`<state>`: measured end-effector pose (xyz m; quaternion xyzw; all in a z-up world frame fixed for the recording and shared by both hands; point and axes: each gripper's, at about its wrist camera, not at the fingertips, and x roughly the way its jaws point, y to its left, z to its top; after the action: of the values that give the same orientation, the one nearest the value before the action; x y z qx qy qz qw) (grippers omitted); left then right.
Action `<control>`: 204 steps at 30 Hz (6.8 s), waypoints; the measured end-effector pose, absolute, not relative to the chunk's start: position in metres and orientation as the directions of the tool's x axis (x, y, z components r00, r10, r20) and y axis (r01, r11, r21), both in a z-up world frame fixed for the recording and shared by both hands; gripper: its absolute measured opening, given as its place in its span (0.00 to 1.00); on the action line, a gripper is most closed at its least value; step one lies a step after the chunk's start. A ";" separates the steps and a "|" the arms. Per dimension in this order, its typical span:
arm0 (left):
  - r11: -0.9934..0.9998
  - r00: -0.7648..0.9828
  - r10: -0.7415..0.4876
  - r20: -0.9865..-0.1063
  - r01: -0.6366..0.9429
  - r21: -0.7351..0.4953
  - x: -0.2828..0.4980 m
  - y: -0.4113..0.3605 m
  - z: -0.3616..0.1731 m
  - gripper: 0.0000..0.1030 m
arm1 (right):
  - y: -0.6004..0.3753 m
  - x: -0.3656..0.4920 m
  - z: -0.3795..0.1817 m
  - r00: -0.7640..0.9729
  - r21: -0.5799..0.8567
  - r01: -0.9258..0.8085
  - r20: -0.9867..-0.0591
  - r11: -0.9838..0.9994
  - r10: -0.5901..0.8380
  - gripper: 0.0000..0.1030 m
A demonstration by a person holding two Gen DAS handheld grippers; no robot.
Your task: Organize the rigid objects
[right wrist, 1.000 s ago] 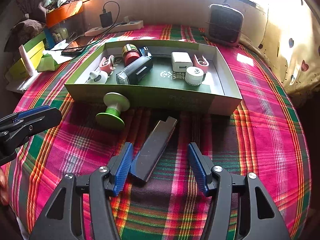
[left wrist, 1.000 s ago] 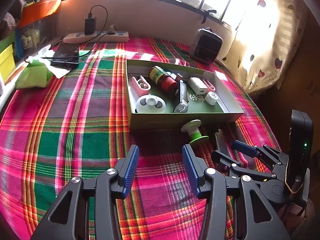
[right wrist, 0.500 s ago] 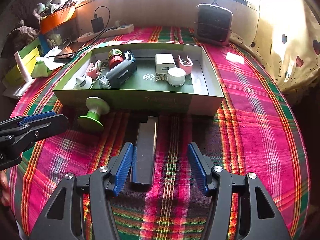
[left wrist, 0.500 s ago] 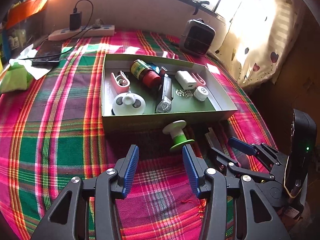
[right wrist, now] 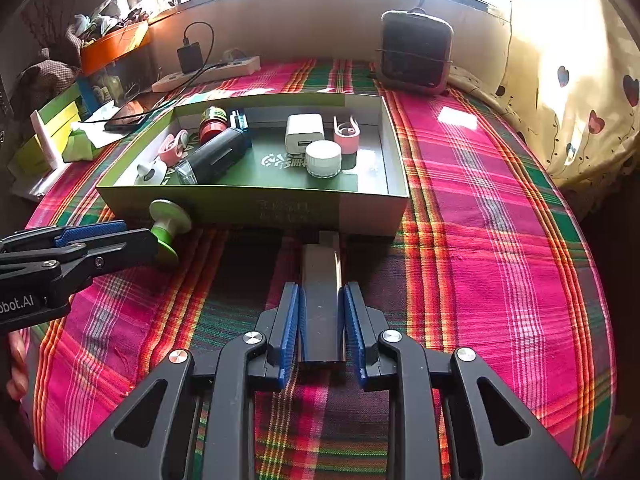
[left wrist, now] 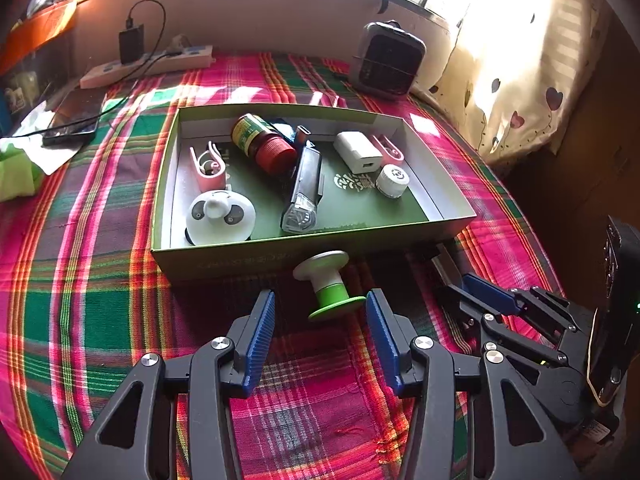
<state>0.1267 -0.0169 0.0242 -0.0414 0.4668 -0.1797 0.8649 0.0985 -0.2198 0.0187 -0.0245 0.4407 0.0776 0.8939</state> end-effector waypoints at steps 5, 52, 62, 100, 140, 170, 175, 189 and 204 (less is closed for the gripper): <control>0.943 0.500 -0.318 -0.806 0.256 -0.213 0.133 -0.026 0.019 0.45 | -0.232 0.098 0.019 0.601 0.033 -0.142 -0.791 0.989 0.113 0.24; 0.967 0.559 -0.240 -0.794 0.214 -0.141 0.132 -0.032 0.013 0.37 | -0.244 0.096 0.019 0.599 0.057 -0.144 -0.790 0.988 0.133 0.24; 0.964 0.576 -0.252 -0.778 0.217 -0.152 0.124 -0.026 0.020 0.37 | -0.243 0.093 0.024 0.612 0.075 -0.163 -0.774 0.984 0.161 0.24; 0.956 0.654 -0.285 -0.701 0.247 -0.158 0.156 -0.014 0.071 0.37 | -0.224 0.121 0.070 0.667 0.084 -0.241 -0.710 0.967 0.228 0.24; 0.975 0.606 -0.215 -0.766 0.184 -0.128 0.215 -0.005 0.030 0.38 | -0.182 0.201 0.028 0.538 0.099 -0.336 -0.796 0.937 0.277 0.24; 0.976 0.603 -0.204 -0.771 0.182 -0.116 0.214 -0.006 0.028 0.38 | -0.184 0.205 0.022 0.530 0.108 -0.325 -0.802 0.940 0.275 0.24; 0.979 0.618 -0.190 -0.763 0.174 -0.103 0.208 -0.006 0.031 0.39 | -0.186 0.201 0.027 0.545 0.113 -0.320 -0.790 0.941 0.280 0.25; 0.984 0.655 -0.169 -0.737 0.159 -0.084 0.161 -0.012 0.052 0.42 | -0.197 0.165 0.048 0.598 0.129 -0.286 -0.750 0.950 0.282 0.35; 0.994 0.642 -0.100 -0.760 0.102 -0.044 0.109 -0.010 0.036 0.42 | -0.206 0.117 0.047 0.608 0.100 -0.243 -0.759 0.965 0.232 0.35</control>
<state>0.1086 -0.0102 0.0360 0.0015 0.4191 -0.0559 0.9062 0.1172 -0.2063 0.0472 -0.0066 0.4225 0.1325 0.8966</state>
